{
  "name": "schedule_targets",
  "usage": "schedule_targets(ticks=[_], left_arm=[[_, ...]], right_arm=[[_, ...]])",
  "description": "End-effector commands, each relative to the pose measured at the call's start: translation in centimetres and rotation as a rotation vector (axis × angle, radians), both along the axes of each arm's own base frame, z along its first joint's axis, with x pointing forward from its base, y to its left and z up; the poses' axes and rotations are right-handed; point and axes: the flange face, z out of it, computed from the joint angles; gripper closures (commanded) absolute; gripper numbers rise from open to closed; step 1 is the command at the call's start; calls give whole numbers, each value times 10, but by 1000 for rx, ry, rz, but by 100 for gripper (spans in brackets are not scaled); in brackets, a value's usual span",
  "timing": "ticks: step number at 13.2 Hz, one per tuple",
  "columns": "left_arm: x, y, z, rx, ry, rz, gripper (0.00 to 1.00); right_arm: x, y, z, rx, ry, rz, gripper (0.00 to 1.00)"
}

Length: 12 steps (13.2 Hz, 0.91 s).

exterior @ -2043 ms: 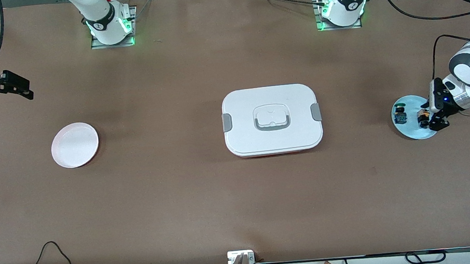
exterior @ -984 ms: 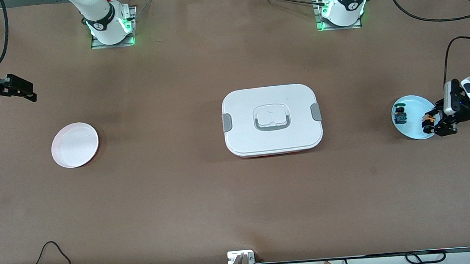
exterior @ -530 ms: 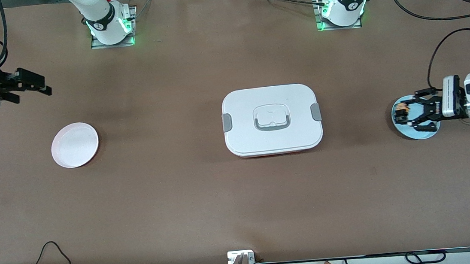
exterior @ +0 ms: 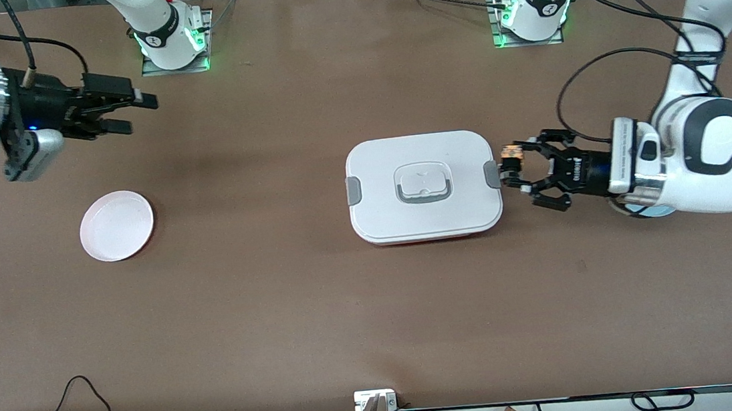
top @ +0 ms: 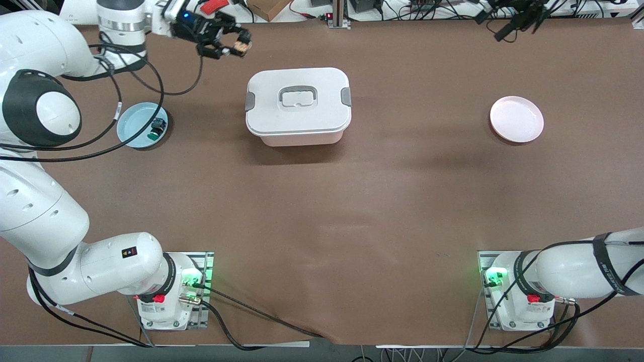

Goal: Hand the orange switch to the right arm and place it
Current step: 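Carry the orange switch to the middle while the right gripper approaches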

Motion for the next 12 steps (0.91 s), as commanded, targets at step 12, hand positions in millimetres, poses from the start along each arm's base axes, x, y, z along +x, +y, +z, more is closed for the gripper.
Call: schedule_targets(ticks=[12], left_arm=[[-42, -310, 134, -23, 271, 402, 100]], right_arm=[[53, 70, -90, 618, 388, -76, 0]])
